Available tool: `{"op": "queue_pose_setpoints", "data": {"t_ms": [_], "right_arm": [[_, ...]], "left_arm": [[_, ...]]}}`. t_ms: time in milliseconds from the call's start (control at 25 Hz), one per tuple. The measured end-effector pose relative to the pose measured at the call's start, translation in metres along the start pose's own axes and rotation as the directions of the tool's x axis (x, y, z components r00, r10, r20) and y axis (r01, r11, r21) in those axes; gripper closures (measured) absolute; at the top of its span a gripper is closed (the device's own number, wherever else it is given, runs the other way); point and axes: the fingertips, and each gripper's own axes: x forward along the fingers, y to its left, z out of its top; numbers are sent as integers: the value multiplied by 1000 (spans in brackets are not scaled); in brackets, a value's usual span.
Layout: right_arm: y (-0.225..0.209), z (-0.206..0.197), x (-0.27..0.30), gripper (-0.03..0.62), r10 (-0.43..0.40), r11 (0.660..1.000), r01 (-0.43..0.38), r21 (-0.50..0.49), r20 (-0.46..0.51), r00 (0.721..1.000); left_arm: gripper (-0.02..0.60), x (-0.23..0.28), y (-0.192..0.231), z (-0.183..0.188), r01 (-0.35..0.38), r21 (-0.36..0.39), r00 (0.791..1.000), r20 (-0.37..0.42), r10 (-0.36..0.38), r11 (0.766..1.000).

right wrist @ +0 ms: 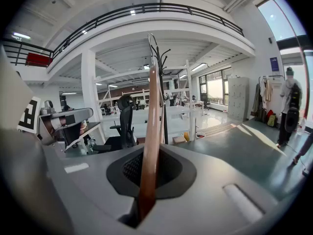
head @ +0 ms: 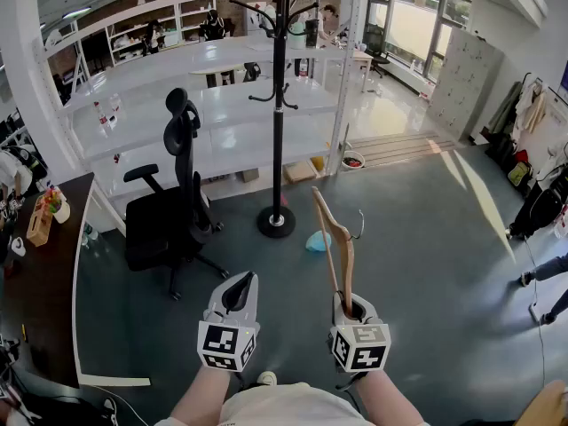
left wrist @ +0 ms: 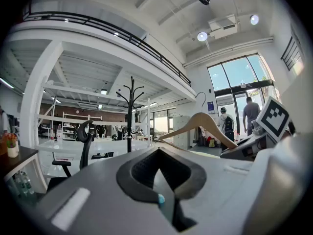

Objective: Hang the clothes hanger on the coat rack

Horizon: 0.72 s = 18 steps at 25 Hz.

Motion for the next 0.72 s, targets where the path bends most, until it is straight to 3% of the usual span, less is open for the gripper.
{"op": "queue_pose_setpoints", "data": {"t_ms": [720], "right_arm": [[6,-3,5,566,-18,1000,18,21,-7,1000]], "left_arm": [[581,-7,16,-10,-6,-35,1000,-14,5,999]]}}
